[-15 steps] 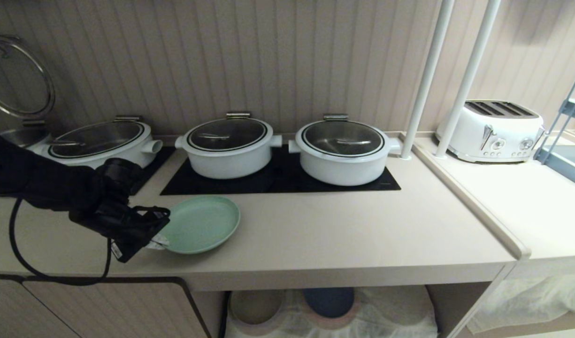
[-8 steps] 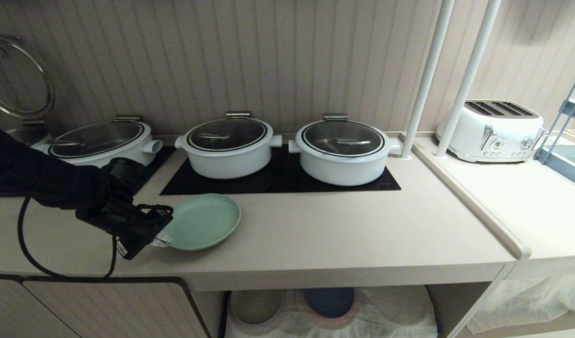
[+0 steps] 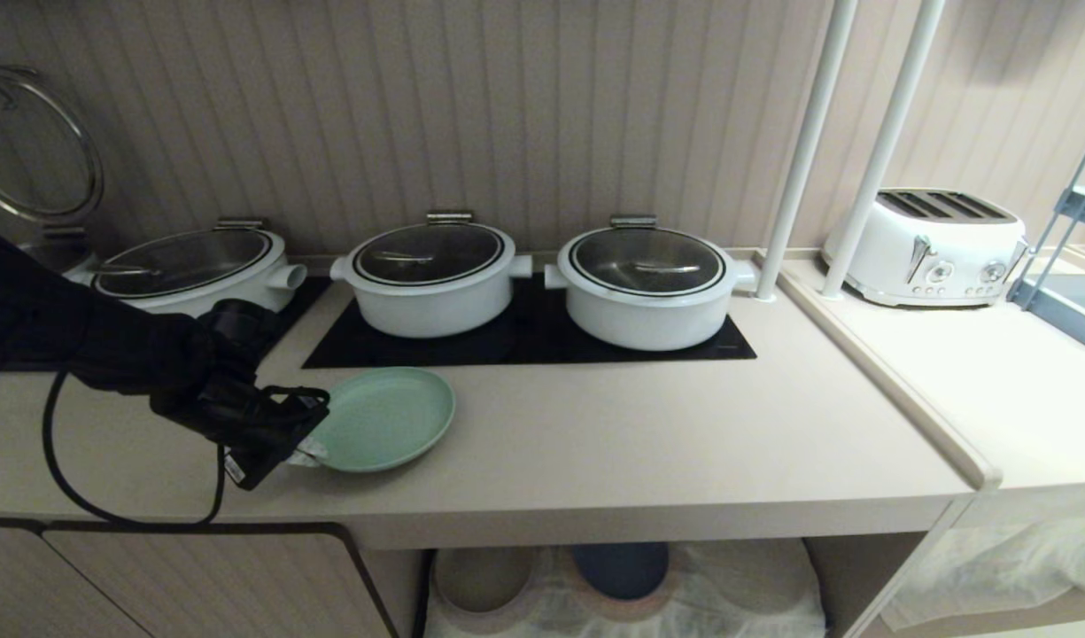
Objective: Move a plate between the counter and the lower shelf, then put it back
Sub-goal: Put the plate
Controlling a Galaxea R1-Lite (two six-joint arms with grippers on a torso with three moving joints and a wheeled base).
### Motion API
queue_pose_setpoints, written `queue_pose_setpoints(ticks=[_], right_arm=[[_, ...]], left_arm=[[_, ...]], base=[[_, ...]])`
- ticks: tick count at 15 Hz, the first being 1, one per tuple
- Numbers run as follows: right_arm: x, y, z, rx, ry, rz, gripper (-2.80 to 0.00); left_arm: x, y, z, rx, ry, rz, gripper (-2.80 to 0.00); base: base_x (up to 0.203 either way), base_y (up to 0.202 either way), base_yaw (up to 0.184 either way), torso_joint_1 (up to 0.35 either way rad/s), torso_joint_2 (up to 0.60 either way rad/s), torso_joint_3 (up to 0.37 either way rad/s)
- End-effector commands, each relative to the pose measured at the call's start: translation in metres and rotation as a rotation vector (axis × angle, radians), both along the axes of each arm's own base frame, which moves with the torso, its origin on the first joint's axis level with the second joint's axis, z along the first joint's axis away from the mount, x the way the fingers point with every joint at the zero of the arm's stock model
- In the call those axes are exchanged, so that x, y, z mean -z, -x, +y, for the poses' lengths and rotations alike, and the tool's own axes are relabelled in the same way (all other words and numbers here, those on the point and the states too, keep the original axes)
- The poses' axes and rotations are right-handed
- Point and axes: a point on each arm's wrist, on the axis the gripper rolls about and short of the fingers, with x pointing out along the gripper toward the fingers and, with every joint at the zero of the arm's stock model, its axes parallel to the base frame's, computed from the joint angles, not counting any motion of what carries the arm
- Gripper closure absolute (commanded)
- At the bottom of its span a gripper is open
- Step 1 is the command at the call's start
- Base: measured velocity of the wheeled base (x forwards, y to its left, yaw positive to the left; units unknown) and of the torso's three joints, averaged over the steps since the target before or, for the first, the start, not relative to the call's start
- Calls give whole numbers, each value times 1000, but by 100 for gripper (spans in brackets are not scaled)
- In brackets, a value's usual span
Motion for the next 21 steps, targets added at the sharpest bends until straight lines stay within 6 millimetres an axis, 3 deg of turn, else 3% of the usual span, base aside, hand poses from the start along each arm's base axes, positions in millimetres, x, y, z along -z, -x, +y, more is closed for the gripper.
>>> queue_pose_setpoints(ticks=[1,13,14,21], right_arm=[[0,0,0,0,1,0,0],[0,0,0,0,1,1,0],[0,0,0,0,1,0,0],[0,0,0,0,1,0,0]], left_arm=[[2,-1,0,-4,3,8,0],[8,-3,-3,6,5,20,0],[8,-3,-3,6,5,19,-280],[4,-5,-2,1,0,-8,-280]], base=[[0,0,0,0,0,0],[0,0,0,0,0,0],[0,0,0,0,0,0],[0,0,0,0,0,0]])
